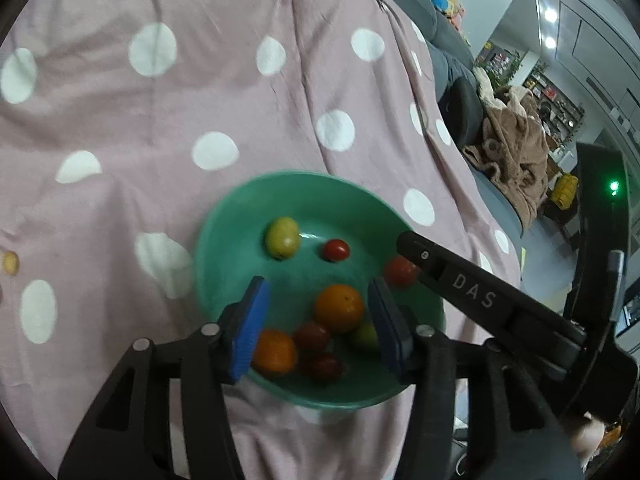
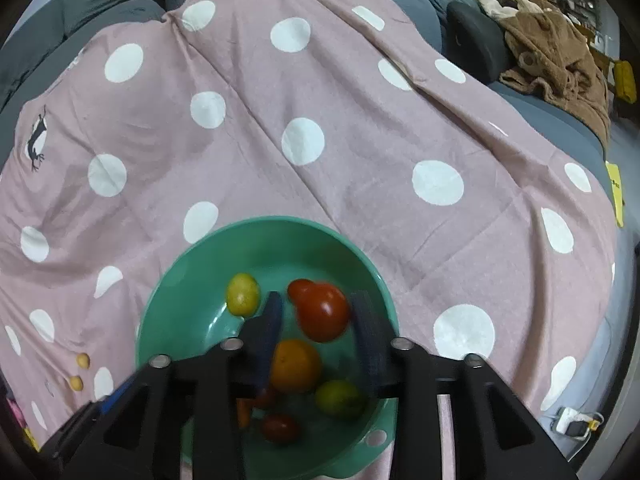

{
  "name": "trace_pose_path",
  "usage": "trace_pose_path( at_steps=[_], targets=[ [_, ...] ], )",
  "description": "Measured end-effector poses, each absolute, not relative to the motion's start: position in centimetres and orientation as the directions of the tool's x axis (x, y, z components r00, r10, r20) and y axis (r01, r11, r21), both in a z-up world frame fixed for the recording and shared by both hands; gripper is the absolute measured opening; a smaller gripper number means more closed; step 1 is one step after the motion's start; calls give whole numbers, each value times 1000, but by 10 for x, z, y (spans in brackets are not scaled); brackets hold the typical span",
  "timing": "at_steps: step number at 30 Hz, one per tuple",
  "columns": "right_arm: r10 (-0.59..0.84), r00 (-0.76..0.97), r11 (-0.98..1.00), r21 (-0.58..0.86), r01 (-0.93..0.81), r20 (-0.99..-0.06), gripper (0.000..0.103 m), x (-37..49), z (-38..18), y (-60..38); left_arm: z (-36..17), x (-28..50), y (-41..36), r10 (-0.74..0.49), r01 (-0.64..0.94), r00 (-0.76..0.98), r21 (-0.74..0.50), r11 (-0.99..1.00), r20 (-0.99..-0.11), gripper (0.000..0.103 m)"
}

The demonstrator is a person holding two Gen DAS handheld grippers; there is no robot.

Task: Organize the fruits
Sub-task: 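Open both grippers to drop the tomatoes into the bowl, then grasp a small yellow fruit with the left gripper while the right grasps another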

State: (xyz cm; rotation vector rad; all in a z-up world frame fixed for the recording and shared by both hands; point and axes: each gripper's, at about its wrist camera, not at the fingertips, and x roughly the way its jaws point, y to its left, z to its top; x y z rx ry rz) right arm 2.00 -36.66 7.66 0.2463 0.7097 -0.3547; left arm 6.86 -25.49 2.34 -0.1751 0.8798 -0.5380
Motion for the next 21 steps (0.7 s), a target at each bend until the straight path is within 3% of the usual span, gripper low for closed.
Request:
trace_pose_path(
  at_steps=[4,12,16,21],
  targets=[
    [-228,719,920,96,379,-656,46,20,82,-358,32,64,-220,-493,329,555,-367,870,-670,53],
    [-143,772,962,95,254,-619,46,25,89,-313,50,62,-91,-300,90,676,-329,940,-673,55],
    [-52,790,986,93,137,-611,46,32,87,-276,38,55,-15,-183,-82,701,-333,939,-689,54],
    [52,777,995,102,15,-627,46,40,75,-232,10,62,37,-136,-223,680,-379,898,-721,53]
  ],
)
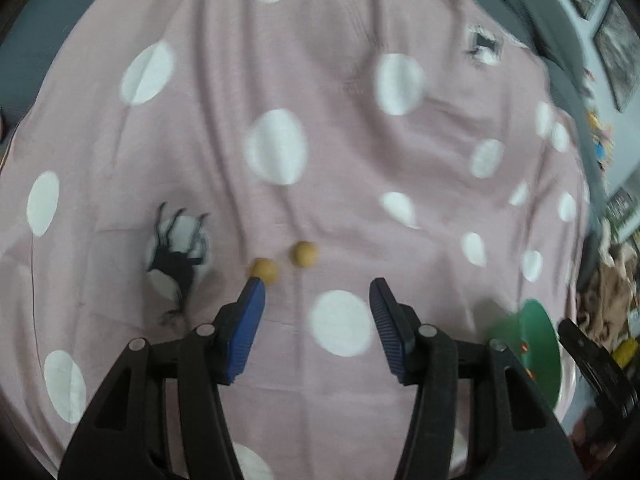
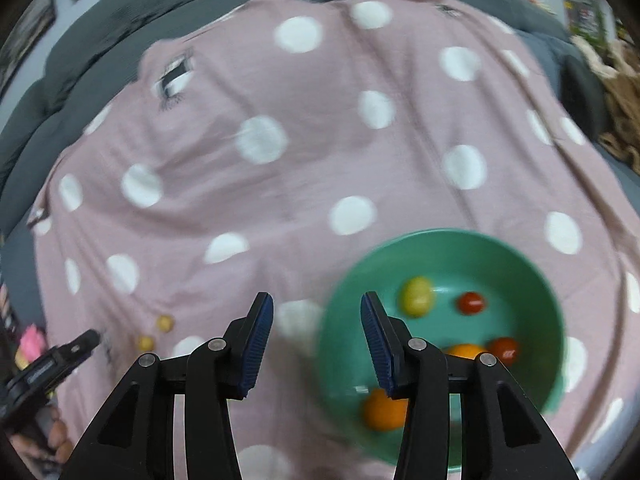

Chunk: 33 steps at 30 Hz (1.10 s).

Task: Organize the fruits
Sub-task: 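Grasp a small yellow fruit with the left gripper while the right grasps another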

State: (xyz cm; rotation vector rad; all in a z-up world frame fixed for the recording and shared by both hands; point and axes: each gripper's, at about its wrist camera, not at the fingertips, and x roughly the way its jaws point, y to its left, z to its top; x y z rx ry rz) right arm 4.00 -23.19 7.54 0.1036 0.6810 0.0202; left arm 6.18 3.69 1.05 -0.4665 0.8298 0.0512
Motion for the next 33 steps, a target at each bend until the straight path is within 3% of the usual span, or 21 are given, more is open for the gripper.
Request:
trace_pose_path(
  at_steps=[8,11,20,25,33],
  targets=[
    [132,720,991,112,-76,-681,46,57,49,-192,-24,99,41,-106,-253,620,-326,911,-777,31],
    [138,696,990,97,-99,-705,46,61,39,-182,-34,109,43,-111,-255,599,-320,912,-793,27],
    [152,673,988,84,-133,-724,46,64,31,-166,-54,129,48,-71,-297,581,-292,909,-811,27],
    [145,667,988,70,-137,-731,46,65,28,-163,-66,136,57,-127,-314,555,-348,884,-822,22],
    [141,659,988,60,-145,-739,46,66,22,-160,-62,132,53,-74,-332,580,-318,888,-811,25]
  ],
)
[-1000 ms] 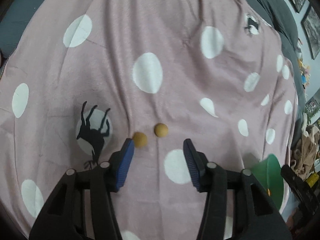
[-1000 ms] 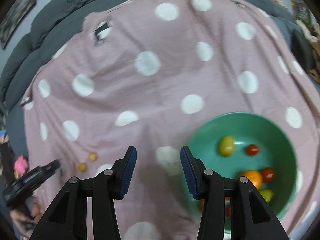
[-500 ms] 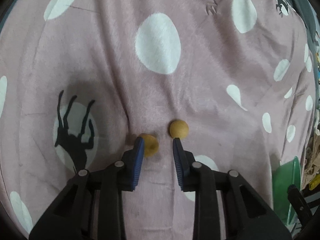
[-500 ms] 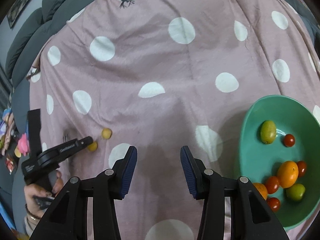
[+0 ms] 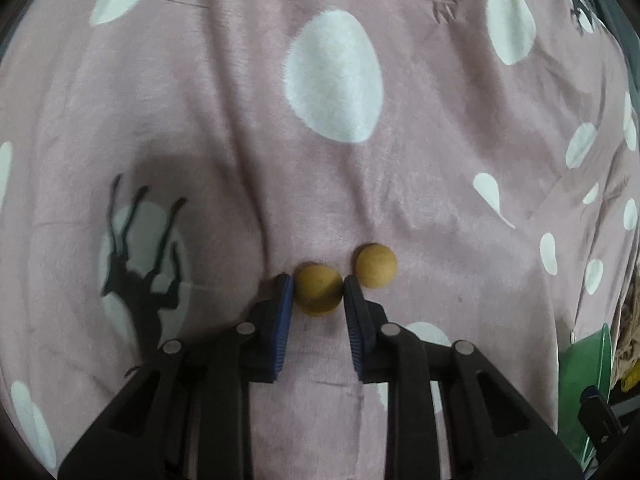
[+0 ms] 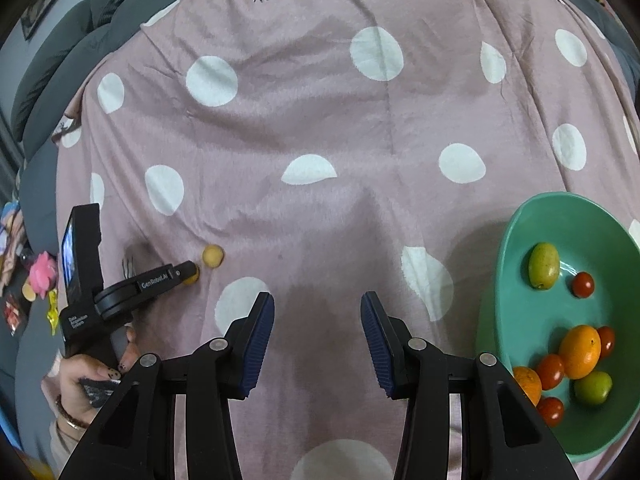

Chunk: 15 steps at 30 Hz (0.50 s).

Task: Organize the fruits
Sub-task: 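Grasp a small yellow fruit with the left gripper while the right grasps another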

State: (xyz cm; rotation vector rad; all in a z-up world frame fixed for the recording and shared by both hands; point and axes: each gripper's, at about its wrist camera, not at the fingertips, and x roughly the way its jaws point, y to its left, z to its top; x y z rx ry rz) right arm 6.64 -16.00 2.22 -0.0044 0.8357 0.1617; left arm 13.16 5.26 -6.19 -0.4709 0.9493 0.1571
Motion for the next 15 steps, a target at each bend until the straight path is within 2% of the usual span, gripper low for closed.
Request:
trace_pose_path(
  at_steps=[9,13,15],
  targets=[
    [250,599,963,132,-233,-761,46,103,14,-125,-10,83,69,-45,-314,685,-351,882,-727,25],
    [311,512,943,190,-275,-801,46,141,-6,-85,-4,76,82,-45,-332,705,-385,861,-708,25],
    [291,490,949,181,-259,-822,46,159,-18,-69,-2,73,90,-35,-343,706,-384,857,-708,25]
  ],
)
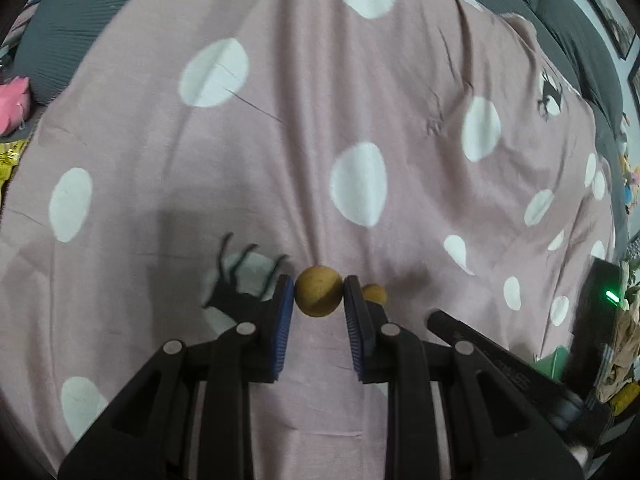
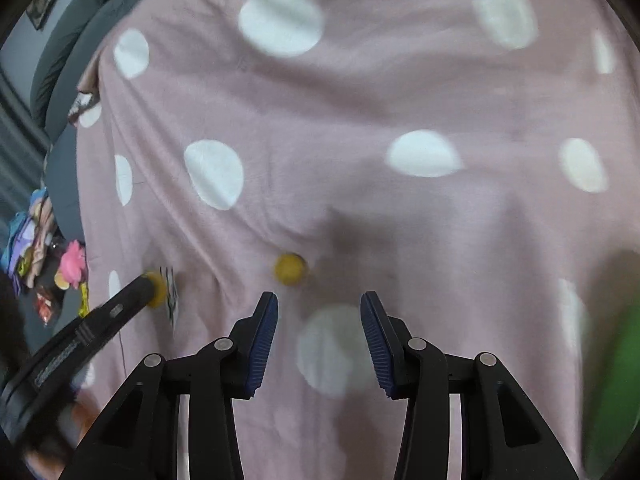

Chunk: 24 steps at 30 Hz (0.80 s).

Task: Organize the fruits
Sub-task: 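Grasp a small yellow fruit with the left gripper while the right grasps another, then carry both held yellow fruits over the green bowl with both grippers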

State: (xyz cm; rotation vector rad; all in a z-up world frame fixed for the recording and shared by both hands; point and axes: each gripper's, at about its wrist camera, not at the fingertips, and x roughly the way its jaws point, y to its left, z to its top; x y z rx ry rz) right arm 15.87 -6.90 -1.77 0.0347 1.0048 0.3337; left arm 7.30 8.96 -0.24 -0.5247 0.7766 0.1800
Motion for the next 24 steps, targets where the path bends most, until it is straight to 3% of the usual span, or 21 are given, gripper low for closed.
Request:
trace_pose_path(
  at_steps=[10,13,19,24],
  targets=[
    [234,463,958,122,-258,-855,41,187,-50,-23,1,63,109,-49,-353,710,-415,839,-703,25],
    [221,431,960,117,-256,-875,29,192,-60,-15,5,57,107,-41,-343,714,-401,849,-699,25],
    [173,451,957,40,-289,-876,28,184,-68,-5,-2,62,100,-47,-337,688,-376,863,-724,25],
    [192,475,964,74,-255,-859,28,165,-59,-17,2,62,89,-64,-301,699,-374,877,-712,25]
  ],
)
